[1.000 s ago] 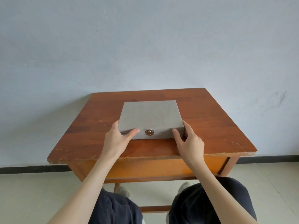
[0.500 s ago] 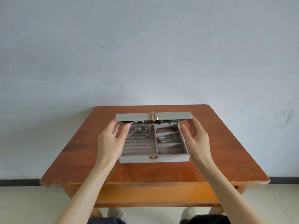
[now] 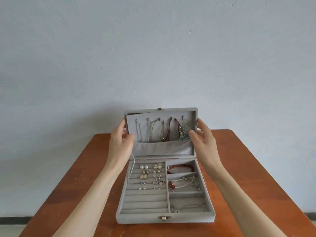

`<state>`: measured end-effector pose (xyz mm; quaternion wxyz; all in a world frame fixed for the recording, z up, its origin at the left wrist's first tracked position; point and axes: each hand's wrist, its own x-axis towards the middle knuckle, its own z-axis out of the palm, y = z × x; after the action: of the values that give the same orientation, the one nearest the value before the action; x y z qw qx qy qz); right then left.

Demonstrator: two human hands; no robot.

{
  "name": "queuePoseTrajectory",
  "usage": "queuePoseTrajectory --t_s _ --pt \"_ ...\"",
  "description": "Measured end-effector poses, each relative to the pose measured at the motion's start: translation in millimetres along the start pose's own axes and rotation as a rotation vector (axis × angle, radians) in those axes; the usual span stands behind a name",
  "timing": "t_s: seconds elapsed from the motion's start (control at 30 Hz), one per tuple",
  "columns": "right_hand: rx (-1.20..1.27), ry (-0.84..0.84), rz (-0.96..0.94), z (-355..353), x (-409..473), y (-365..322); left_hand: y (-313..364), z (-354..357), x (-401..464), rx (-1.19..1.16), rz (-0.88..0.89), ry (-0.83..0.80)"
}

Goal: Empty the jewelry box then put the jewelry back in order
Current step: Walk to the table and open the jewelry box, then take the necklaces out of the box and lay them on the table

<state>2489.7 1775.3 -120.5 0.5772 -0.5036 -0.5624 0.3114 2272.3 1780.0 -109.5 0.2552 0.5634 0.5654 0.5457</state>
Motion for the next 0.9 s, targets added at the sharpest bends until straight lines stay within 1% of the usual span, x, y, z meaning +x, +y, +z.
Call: queuePoseTrajectory --t_s 0.17,0.27,0.37,0.5,0.63,0.67,0.77,0.8,0.83,0.9 --pt "-0.017 0.036 0.050 11.5 5.5 10.8 -15.4 5.8 3.5 -0.008 -0.015 -0.060" --pt "-0.094 0.050 0.058 18.9 5.9 13.7 -22.6 9.3 6.3 0.009 -0.031 -0.065" --pt "-0.164 0.073 0.046 21.9 4.6 12.3 -26.3 10.8 10.4 0.039 -0.025 -0.092" --pt "-0.172 0.062 0.011 24.1 1.6 15.3 -27.8 8.8 11.2 0.033 -0.013 -0.103" --pt "-0.147 0.061 0.018 24.4 4.2 23.2 -24.7 4.9 9.7 0.038 0.031 -0.044" --pt "-0.151 0.064 0.018 23.9 4.6 23.9 -23.7 4.3 8.6 0.069 0.063 -0.014" --pt "-0.133 0.065 0.023 21.2 5.7 24.2 -18.7 5.7 7.2 0.243 0.230 0.137" --pt "-0.129 0.070 0.042 20.0 6.6 25.2 -17.7 7.5 8.1 0.270 0.249 0.176" --pt "-0.137 0.074 0.072 18.9 7.4 26.8 -16.0 9.0 8.6 0.265 0.216 0.201" --pt "-0.162 0.078 0.151 17.6 9.7 30.2 -14.0 12.5 9.9 0.196 0.059 0.217"
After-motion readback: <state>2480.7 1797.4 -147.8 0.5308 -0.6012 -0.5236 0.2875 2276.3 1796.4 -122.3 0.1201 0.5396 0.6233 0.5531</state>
